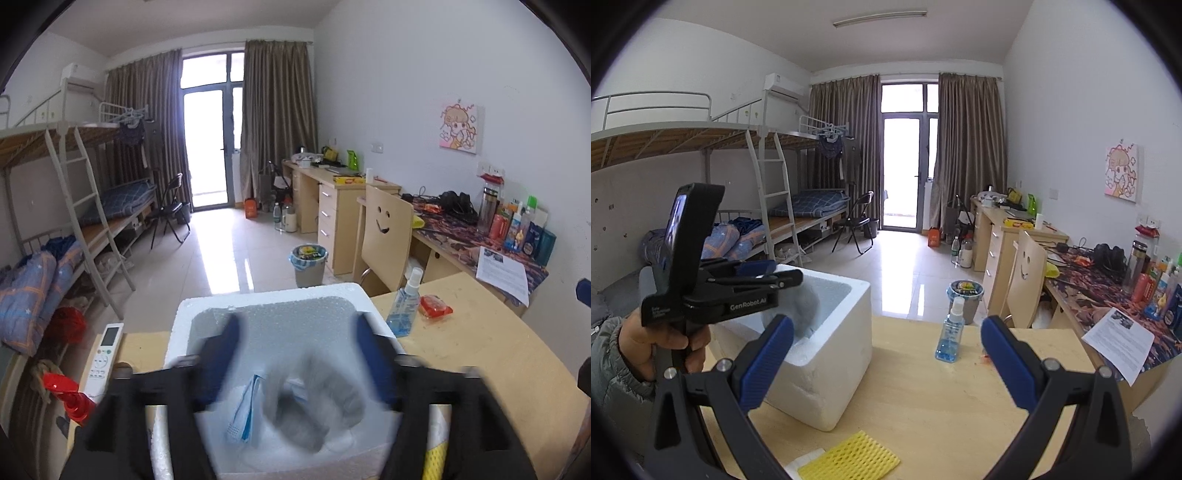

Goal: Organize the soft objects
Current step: 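Lower the grey sock into the foam box and open the left tool, then withdraw both tools from the foam box back toward the table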

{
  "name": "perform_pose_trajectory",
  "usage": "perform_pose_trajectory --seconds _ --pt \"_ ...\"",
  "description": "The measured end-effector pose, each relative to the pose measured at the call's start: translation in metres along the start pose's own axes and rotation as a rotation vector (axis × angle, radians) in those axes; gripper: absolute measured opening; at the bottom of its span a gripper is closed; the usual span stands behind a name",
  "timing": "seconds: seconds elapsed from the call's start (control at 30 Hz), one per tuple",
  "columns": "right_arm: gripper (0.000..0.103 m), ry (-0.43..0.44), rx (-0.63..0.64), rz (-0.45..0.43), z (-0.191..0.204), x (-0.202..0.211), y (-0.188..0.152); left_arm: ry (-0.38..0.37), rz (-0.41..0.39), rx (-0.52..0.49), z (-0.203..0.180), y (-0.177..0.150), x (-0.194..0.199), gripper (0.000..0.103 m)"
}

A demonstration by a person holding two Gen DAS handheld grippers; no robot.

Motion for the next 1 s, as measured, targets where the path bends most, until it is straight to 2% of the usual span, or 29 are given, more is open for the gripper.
perform_pose_trajectory --seconds 0.1,0.13,0.23,1.0 --pt "0.102 0.006 -0.008 -0.008 -0.003 0.001 0.002 -0.007 -0.002 -0.005 -0.004 0.002 0.001 0.086" --pt "0.102 0.005 -0.009 -0.007 -0.003 0.002 0.002 -0.002 -0.004 -0.006 -0.006 0.002 0.002 0.097" --pt "0.102 0.011 -0.019 -0.008 -0.005 0.004 0.001 0.019 -0.048 -0.002 -0.009 0.006 0.014 0.102" --pt "0.103 0.025 -0.029 -0.066 0.002 0.063 0.007 0.021 -0.161 -0.053 -0.043 0.006 0.112 0.102"
Point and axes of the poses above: each gripper's, at about its wrist camera, not at the fingertips, and x roughly against the way its jaws point, z to its left, y to its top, the point moved 5 cm from there along -x, roughly the way its jaws point, and after that the axes turned 9 degrees about -y, right-handed, at the moved point
